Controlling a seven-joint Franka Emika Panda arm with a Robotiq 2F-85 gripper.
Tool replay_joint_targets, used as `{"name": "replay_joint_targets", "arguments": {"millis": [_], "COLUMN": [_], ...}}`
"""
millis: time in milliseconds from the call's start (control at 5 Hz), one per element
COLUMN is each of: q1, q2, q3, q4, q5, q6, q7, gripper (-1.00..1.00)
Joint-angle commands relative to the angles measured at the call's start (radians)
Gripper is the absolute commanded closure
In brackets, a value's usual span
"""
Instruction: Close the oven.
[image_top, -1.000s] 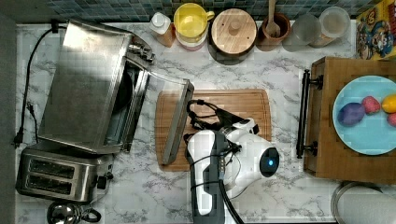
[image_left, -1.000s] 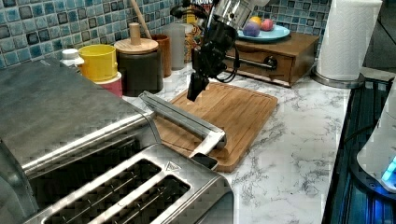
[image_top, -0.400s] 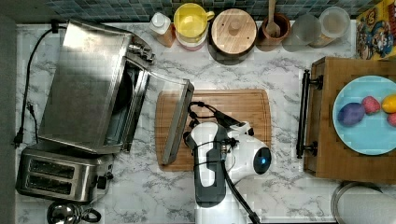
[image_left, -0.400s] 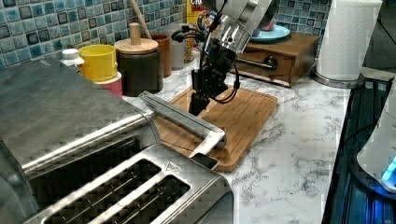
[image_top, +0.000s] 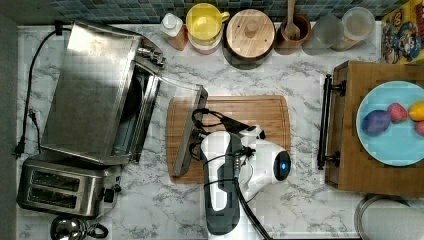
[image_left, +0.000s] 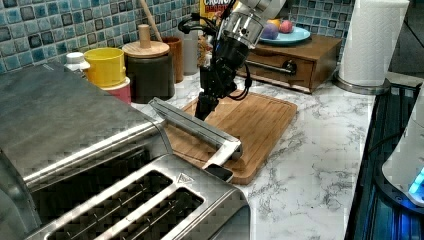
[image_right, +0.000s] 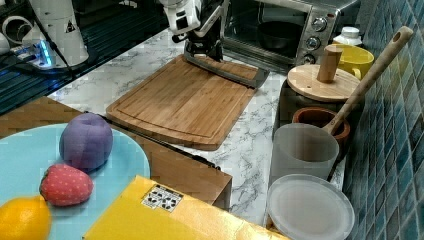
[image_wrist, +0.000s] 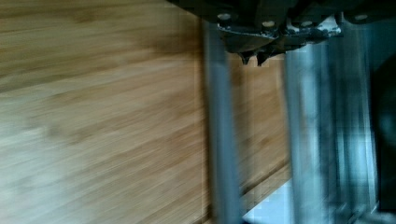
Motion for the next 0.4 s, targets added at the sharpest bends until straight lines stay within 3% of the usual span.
{"name": "replay_joint_targets", "arguments": {"millis": [200, 400], "q1": [0.056, 0.060], "q2": [0.057, 0.050], "q3": [0.056, 0.054], "q4": [0.178, 0.177], "q5": [-0.201, -0.207], "q6": [-0.005, -0.027], "q7": [0.187, 0.226], "gripper": [1.00, 1.00]}}
